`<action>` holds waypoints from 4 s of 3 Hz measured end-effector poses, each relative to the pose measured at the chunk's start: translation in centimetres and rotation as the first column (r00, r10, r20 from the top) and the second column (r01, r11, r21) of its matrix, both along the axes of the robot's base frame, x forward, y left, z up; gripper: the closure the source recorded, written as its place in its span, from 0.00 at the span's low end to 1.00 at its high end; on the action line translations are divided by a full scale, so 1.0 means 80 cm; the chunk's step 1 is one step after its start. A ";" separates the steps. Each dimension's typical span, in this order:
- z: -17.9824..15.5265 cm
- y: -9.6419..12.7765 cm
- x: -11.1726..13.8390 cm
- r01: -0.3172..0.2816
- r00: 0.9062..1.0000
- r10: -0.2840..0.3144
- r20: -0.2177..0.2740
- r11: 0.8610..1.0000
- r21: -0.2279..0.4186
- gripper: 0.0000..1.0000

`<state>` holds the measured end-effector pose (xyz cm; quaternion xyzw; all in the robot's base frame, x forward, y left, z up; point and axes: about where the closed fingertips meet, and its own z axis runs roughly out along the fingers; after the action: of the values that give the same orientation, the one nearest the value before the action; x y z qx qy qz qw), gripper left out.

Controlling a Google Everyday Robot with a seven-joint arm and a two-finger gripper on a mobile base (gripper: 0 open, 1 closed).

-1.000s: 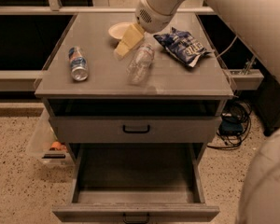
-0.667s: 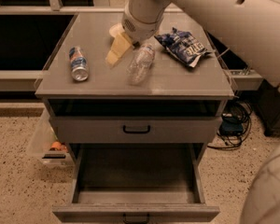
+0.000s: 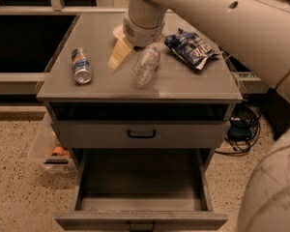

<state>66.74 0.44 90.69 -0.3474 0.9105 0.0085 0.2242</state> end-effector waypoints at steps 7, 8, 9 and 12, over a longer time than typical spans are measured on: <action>-0.026 0.001 0.070 0.122 0.990 -0.125 -0.060 0.991 -0.050 0.00; -0.041 -0.002 0.072 0.126 0.988 -0.131 -0.084 0.990 -0.060 0.00; -0.055 -0.009 0.077 0.140 0.984 -0.147 -0.101 0.987 -0.075 0.00; -0.114 -0.041 0.086 0.172 0.967 -0.187 -0.173 0.980 -0.100 0.17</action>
Offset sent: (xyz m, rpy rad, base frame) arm 0.0428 0.0573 -0.0564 -0.0975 0.1720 -0.0108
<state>73.62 -2.82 81.60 -0.2705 0.9543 -0.0188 0.1254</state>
